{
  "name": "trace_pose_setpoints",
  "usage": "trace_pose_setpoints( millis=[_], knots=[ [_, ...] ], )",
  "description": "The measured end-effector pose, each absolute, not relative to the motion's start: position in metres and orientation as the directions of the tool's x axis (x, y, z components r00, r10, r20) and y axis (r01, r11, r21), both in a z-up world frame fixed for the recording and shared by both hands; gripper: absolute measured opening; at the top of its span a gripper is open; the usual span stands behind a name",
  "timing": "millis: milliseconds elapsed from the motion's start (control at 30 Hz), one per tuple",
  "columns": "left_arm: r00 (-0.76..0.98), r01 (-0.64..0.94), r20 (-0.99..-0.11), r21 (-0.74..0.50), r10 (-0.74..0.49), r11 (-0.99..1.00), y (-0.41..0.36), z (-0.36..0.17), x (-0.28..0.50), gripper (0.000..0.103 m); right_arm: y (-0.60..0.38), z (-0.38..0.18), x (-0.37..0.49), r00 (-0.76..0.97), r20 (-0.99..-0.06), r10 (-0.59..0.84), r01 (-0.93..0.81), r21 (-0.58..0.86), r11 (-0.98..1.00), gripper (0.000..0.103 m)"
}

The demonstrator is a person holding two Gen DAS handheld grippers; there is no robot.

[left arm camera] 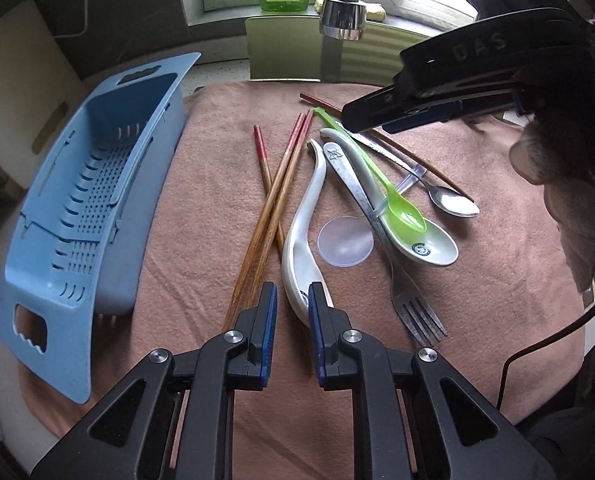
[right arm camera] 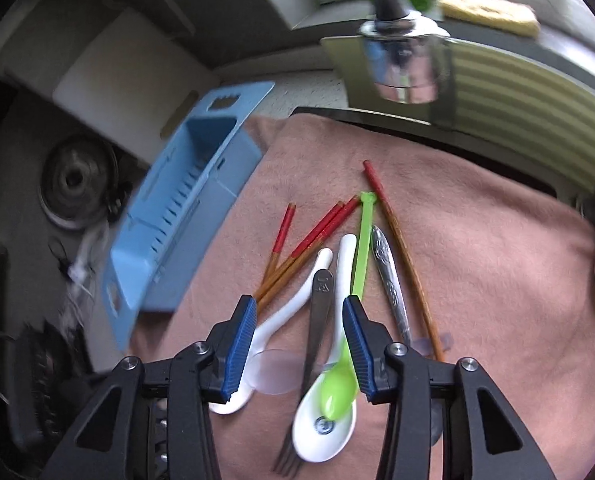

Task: Organize utensils
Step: 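Lower the right tool onto the white ceramic spoon handle and close it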

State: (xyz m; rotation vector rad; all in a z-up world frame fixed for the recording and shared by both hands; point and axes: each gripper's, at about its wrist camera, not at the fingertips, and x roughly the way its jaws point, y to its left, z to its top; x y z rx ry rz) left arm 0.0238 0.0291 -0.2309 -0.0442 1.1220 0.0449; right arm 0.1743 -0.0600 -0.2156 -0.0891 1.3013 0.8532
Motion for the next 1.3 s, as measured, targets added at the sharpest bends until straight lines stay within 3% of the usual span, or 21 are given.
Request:
trace_pose_setpoints(
  millis=[100, 233, 367, 633, 867, 1067, 1300],
  knots=[
    [0.432, -0.063, -0.902, -0.008, 0.020, 0.998, 0.034, -0.233, 0.024, 0.014, -0.047, -0.210, 0.170, 0.023, -0.885, 0.465, -0.701, 0.317, 0.639, 0.041],
    [0.437, -0.087, -0.899, -0.035, 0.006, 0.996, 0.042, -0.234, 0.023, 0.014, -0.025, -0.207, 0.154, 0.057, -0.919, 0.391, -0.899, 0.123, 0.420, 0.041],
    [0.446, -0.104, -0.895, -0.033, 0.017, 0.994, 0.043, -0.235, 0.022, 0.014, -0.014, -0.212, 0.136, 0.073, -0.946, 0.317, -0.978, -0.005, 0.210, 0.041],
    [0.494, -0.217, -0.867, -0.051, 0.065, 0.975, 0.049, -0.220, -0.004, 0.015, -0.007, -0.206, 0.139, 0.052, -0.950, 0.307, -0.998, -0.042, 0.040, 0.040],
    [0.533, -0.201, -0.846, -0.109, 0.016, 0.974, 0.032, -0.212, -0.013, 0.015, -0.005, -0.212, 0.158, -0.070, -0.961, 0.267, -0.951, 0.145, 0.273, 0.039],
    [0.504, -0.194, -0.862, -0.049, 0.056, 0.980, 0.037, -0.225, 0.010, 0.015, -0.017, -0.225, 0.171, -0.135, -0.929, 0.345, -0.825, 0.299, 0.480, 0.039],
    [0.476, -0.165, -0.879, -0.063, 0.023, 0.984, 0.044, -0.238, 0.018, 0.015, -0.019, -0.238, 0.183, -0.254, -0.871, 0.421, -0.662, 0.474, 0.580, 0.036]
  ],
)
